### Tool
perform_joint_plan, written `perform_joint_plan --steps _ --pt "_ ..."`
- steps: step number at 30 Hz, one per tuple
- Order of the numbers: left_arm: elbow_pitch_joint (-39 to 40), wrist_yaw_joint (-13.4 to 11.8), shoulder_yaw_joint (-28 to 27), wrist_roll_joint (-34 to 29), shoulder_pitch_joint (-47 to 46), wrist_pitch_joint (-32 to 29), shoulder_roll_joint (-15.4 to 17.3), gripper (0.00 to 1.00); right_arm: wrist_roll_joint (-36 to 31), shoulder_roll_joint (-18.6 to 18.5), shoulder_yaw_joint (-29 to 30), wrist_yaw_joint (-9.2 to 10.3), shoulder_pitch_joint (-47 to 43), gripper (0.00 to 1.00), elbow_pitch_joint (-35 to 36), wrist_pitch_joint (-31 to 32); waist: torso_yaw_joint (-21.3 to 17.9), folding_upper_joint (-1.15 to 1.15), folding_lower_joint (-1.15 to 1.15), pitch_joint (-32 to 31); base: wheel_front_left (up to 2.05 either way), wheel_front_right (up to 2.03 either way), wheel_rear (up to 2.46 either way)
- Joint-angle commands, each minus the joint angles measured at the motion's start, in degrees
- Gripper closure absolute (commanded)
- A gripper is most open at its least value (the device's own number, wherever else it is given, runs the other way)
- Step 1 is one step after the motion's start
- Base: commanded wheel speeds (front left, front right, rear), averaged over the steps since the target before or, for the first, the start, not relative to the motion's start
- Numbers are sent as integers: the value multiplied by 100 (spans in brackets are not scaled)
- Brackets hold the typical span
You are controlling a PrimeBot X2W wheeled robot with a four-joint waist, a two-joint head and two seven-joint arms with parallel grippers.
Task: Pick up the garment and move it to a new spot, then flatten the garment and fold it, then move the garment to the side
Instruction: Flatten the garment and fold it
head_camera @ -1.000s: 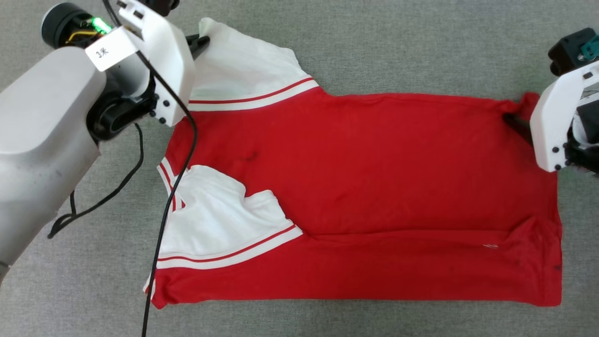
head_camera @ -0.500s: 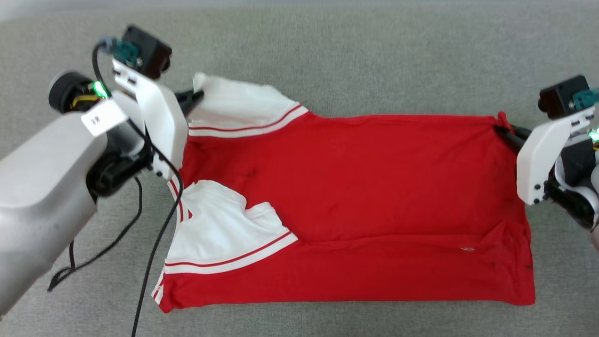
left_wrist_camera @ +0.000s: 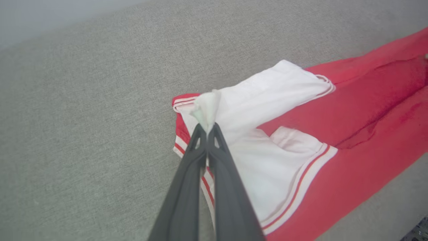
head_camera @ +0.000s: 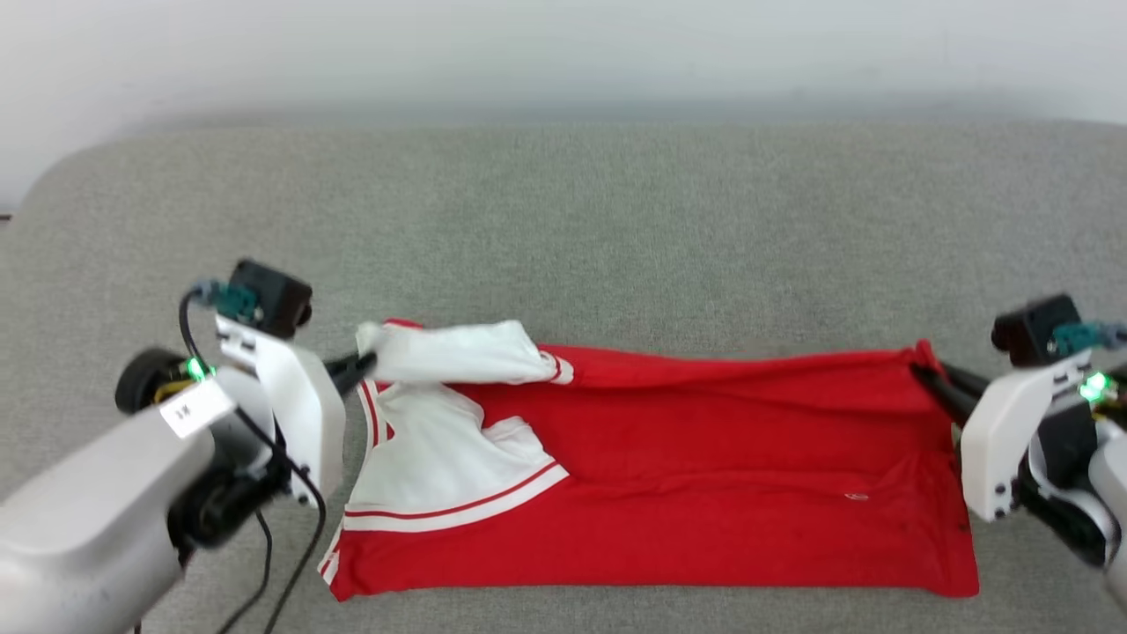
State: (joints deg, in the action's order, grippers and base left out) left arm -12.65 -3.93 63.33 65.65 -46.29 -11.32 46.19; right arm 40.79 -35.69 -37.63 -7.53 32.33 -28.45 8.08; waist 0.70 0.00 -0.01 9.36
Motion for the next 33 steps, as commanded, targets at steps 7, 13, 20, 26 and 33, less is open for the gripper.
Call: perform_joint_plan --steps 7,13,20,26,33 --pt "319 -262 162 286 911 238 116 100 10 -172 312 9 -1029 100 397 -38 69 0 1 -390 0 0 0" --pt "375 -387 252 449 1397 369 135 100 -66 -58 668 9 -1708 100 681 65 49 0 1 -411 0 0 0" --pt "119 -507 230 407 1563 661 28 0 -209 317 1094 8 -2186 0 748 100 13 0 1 -305 0 0 0" --pt "143 -790 8 220 1773 1521 -53 0 10 184 1535 8 -2447 0 1336 133 45 0 1 -523 0 0 0" --pt "276 -1480 -324 -122 2029 2472 -118 0 251 -208 2269 7 -2707 0 2090 663 91 0 1 -648 0 0 0"
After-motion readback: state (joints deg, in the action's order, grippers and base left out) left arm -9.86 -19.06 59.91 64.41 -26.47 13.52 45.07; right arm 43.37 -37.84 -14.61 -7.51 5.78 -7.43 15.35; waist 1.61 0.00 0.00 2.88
